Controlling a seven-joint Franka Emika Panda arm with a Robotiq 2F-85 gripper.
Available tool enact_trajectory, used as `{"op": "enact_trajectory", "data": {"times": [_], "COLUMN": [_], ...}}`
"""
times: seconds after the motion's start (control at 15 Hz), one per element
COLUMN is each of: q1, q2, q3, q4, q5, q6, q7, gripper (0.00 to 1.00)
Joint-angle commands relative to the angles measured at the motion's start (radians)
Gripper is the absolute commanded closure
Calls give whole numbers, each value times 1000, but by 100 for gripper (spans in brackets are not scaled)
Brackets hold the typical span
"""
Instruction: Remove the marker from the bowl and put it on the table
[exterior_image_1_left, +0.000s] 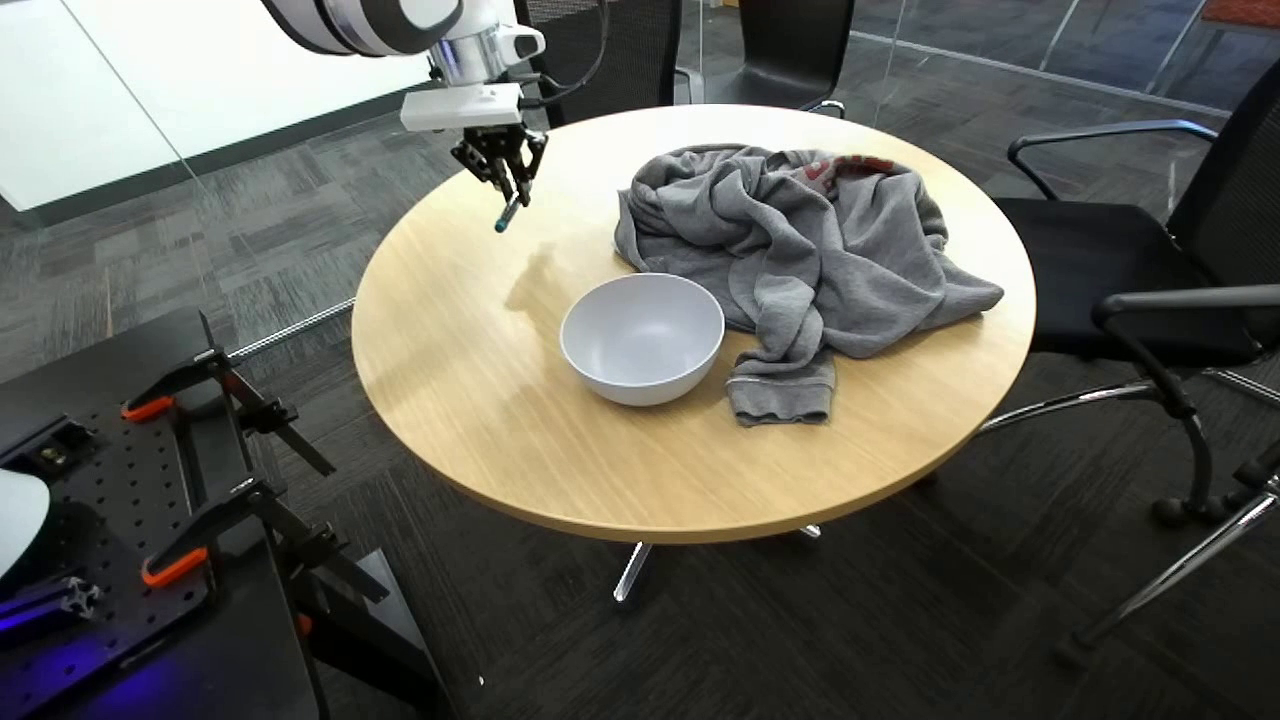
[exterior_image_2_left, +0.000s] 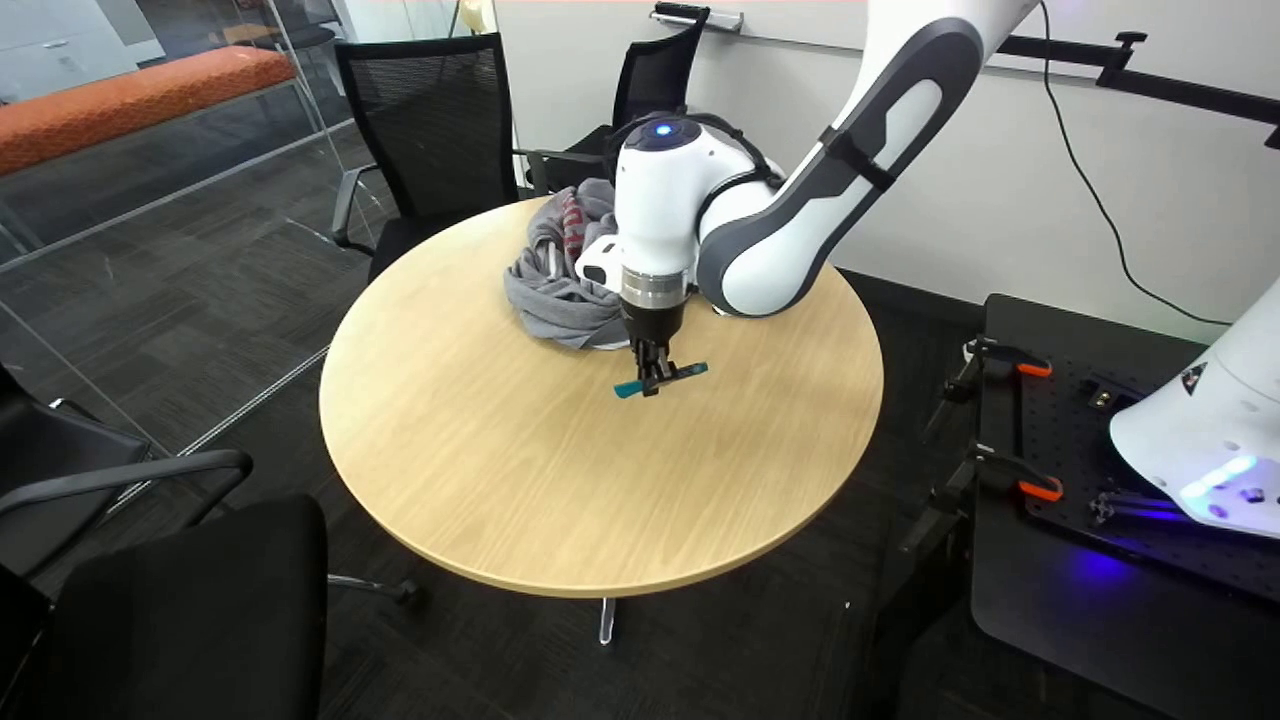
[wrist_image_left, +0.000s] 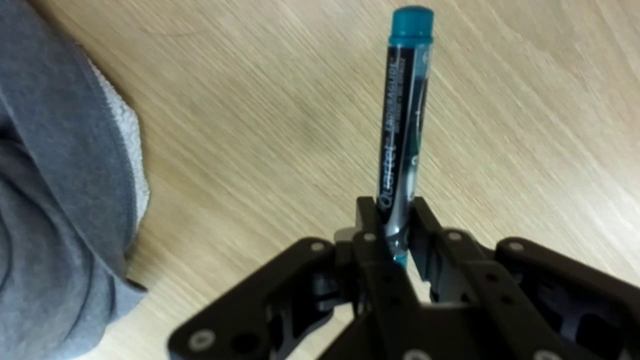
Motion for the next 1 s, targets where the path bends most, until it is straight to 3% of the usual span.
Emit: {"op": "enact_trajectory", "data": {"times": [0.0,0.53,0.6,0.67,0.8,0.93], "q1": [-25,-70,-71,-70,-64,-53], "q2": [70,173,178,182,181,161], "q3": [25,67,68,66,62,56], "q4": [66,160,168,176,182,172], "q5": [-1,7,7,5,-1,-11], "q6": [3,-4,-9,-14,-16,-9], "q7": [-71,-169,-168,-163,-157,-147], "gripper": [95,95,79,54,50,35]}}
